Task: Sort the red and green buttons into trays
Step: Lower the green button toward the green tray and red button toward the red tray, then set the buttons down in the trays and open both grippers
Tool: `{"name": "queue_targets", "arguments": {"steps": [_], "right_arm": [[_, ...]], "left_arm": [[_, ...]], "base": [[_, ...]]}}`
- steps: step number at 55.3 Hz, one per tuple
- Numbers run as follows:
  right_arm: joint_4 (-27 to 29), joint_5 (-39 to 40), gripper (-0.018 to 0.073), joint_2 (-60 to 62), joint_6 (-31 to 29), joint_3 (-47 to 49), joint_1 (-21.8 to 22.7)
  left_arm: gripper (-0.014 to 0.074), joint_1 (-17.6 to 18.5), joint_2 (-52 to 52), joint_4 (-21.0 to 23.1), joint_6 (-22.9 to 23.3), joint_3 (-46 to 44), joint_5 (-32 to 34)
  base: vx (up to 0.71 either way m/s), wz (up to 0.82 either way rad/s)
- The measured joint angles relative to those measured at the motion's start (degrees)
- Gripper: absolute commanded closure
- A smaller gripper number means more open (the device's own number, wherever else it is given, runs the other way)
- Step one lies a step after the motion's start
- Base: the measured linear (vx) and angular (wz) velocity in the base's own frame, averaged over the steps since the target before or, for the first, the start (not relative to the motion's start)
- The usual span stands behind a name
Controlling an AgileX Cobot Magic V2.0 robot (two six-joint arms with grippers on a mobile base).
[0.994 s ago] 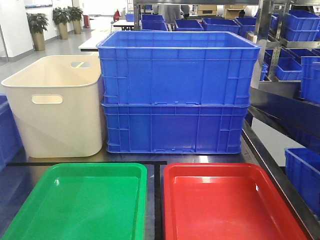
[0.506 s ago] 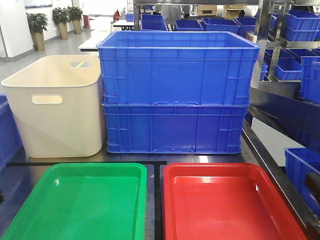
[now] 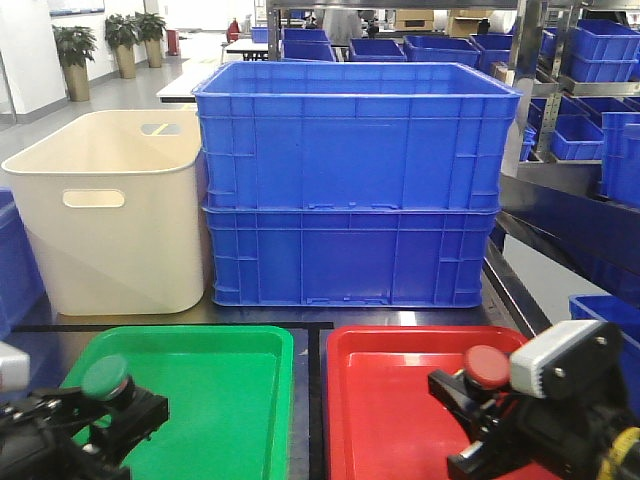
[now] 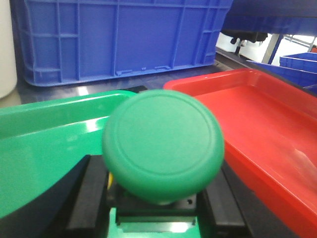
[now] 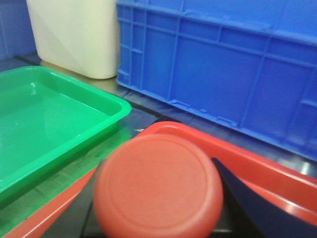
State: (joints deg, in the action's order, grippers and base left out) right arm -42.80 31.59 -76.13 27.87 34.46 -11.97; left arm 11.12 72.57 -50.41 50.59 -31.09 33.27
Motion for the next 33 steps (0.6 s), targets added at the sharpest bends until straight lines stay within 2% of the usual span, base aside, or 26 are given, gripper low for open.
{"name": "queue_targets", "arguments": {"steps": [7, 14, 22, 33], "right_arm": [[-0.07, 1.55, 0.0559, -6.64, 0.00, 1.83, 0.00], [-0.14, 1.57, 0.0540, -10.70, -0.05, 2.11, 0.00], [-0.14, 1.53, 0.0513, -13.25, -0.05, 2.15, 0.00], [-0.14, 1.46, 0.0420, -14.37, -2.39, 2.15, 0.00]], "left_arm": [[0.0562, 0.00, 4.99, -1.56, 0.27, -3.85, -1.87], [0.0524, 0.15, 8.02, -5.73, 0.56, -5.81, -4.79], [0.0474, 0.85, 9.67, -8.84, 2.88, -6.17, -7.88], [0.0367, 1.18, 10.78, -11.97, 3.29, -6.23, -10.89]], "base": [[0.00, 0.00], [0.00, 0.00], [0.00, 0.00], [0.00, 0.00]]}}
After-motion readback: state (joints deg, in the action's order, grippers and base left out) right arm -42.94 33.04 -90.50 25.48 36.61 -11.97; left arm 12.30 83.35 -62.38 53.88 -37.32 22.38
